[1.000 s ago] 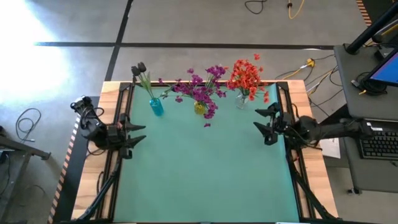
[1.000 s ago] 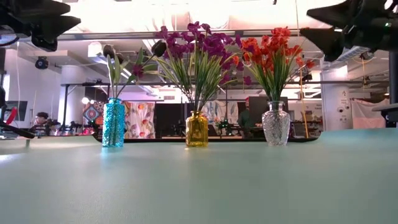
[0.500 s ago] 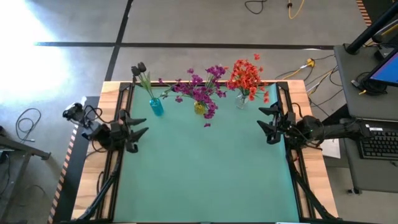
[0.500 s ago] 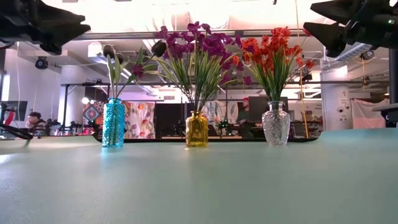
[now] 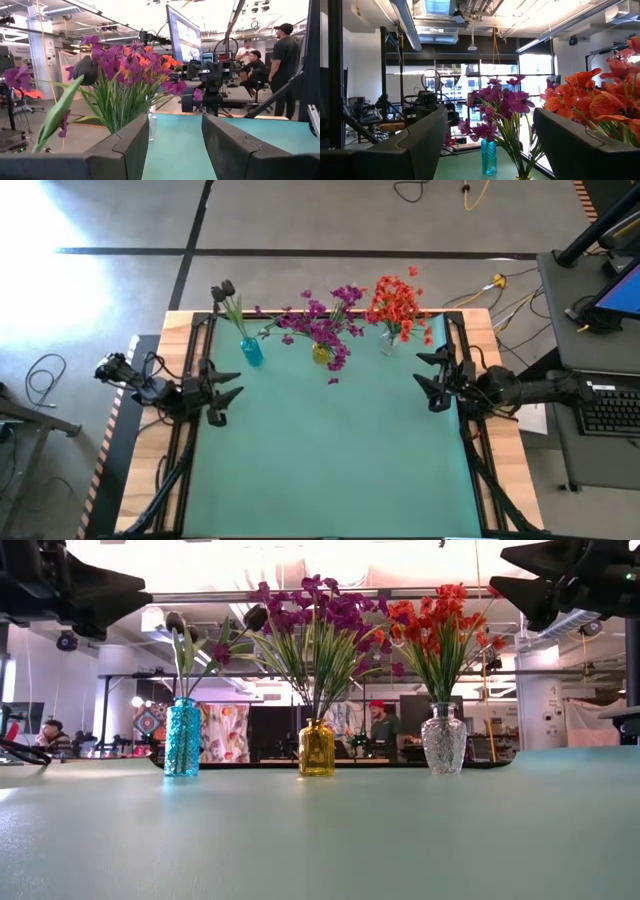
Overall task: Sort flowers into vase by color
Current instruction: Return to Home Position
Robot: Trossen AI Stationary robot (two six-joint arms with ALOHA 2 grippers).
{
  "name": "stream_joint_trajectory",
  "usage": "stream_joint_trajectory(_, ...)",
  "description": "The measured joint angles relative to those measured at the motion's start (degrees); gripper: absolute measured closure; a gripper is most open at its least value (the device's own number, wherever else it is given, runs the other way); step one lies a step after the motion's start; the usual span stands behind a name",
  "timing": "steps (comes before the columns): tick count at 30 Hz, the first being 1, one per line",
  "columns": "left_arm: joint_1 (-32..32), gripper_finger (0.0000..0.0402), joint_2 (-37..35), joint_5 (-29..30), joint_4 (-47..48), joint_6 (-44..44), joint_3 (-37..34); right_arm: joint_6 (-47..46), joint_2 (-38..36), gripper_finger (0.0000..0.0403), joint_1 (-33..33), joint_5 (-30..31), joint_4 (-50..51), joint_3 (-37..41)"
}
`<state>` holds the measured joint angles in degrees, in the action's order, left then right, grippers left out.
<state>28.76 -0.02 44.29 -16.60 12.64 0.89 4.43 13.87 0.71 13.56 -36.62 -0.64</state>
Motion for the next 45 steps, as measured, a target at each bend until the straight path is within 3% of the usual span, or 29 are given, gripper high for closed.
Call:
stream_joint_trajectory(6, -0.01, 0.0233, 0.0, -0.19, 0.1, 3.21, 1.04, 0.15, -7.65, 0.0115, 0.0, 0.0, 7.37, 0.02)
stream_joint_trajectory(10, -0.01, 0.0233, 0.01, -3.32, 1.31, 2.29, -0.2, -0.22, -13.9, 0.0115, 0.0, 0.12, 15.24, 0.09)
stream_joint_trajectory(19, -0.01, 0.0233, 0.14, -4.84, 12.23, -1.78, -0.29, 0.19, -13.16, 0.0119, 0.0, 2.74, 23.39, 0.07)
stream_joint_trajectory(26, -0.05, 0.0233, 0.62, -5.66, 12.99, -1.67, -0.05, -0.45, -13.25, 0.0143, 0.0, 4.46, 26.5, 0.07)
stream_joint_trajectory(33, -0.05, 0.0233, 1.1, 0.42, 13.42, -4.74, -0.03, -2.88, -13.13, 0.0162, 0.0, 4.48, 28.64, 0.07)
stream_joint_trajectory(45, -0.05, 0.0233, 1.91, 0.66, 13.27, -4.8, -0.02, -2.94, -12.59, 0.0153, 0.0, 4.48, 29.21, 0.07)
